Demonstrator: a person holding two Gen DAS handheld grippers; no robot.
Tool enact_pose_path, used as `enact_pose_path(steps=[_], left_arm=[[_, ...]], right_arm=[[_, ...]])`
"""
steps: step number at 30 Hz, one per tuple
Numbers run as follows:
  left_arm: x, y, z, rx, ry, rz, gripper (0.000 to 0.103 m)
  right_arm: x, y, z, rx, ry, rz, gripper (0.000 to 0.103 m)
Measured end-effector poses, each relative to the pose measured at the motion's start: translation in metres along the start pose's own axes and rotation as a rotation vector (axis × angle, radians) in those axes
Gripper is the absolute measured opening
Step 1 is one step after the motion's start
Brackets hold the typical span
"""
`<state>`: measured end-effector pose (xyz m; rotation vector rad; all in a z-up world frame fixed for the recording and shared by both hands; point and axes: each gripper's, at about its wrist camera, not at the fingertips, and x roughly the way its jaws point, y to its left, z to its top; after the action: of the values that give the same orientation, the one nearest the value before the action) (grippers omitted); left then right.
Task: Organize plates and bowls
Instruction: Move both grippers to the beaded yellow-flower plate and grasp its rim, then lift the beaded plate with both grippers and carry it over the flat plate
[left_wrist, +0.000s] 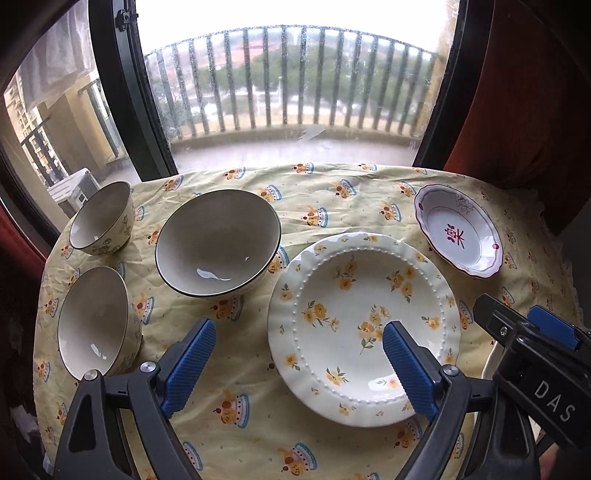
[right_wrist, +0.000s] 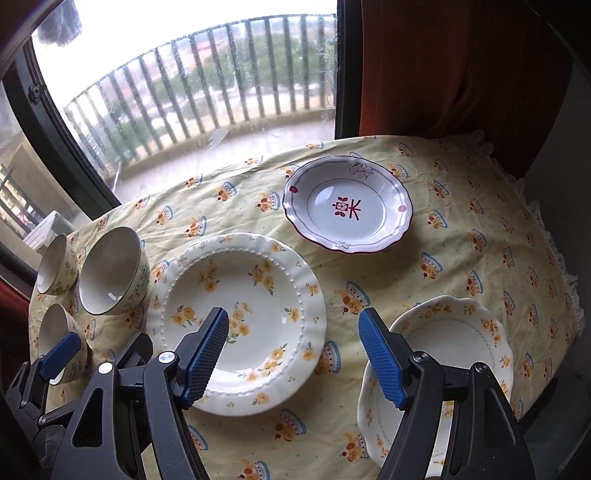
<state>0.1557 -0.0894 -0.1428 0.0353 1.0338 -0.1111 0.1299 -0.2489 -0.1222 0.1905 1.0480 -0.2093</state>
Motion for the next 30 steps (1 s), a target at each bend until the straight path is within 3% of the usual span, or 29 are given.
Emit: enact_pose_path(steps=[6, 20, 30], left_arm=[[0.033, -0.003, 0.004, -0.070, 0.039, 0.056, 0.092], [0.095, -0.017, -0.006, -0.103, 0.143, 0.121, 0.090], [0.109, -0.022, -0.009, -0.107, 0.165, 0.137, 0.091]], right_arm=[[0.041, 0.001, 0.016, -0.048, 0.038, 0.072, 0.076], [0.116, -0.002, 0.023, -0.172, 0.134, 0.047, 0.077], [0.145, -0.006, 0.025, -0.187, 0.187, 0.067, 0.077]])
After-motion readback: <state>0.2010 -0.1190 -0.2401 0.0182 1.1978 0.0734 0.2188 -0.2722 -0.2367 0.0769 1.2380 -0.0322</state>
